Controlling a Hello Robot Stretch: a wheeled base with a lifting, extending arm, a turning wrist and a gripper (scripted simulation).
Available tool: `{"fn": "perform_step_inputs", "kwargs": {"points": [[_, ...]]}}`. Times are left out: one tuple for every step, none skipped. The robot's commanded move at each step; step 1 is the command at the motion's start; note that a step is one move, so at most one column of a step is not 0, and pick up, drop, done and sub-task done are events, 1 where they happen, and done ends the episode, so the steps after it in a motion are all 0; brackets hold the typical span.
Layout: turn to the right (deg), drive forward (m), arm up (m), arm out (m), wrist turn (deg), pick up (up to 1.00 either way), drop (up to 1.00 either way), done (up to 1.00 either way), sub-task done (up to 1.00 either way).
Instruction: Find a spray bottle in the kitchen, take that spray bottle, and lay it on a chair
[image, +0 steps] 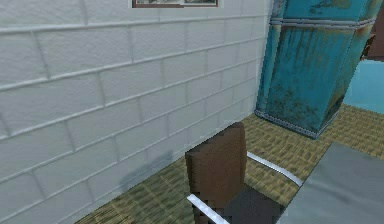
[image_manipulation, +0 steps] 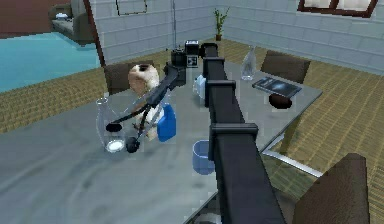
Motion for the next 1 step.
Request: {"fn": "perform_step_inputs", "kwargs": {"points": [[0.0, 0.0, 0.0, 0.0, 45.0, 0.0, 0.0, 0.0, 0.0]]}}
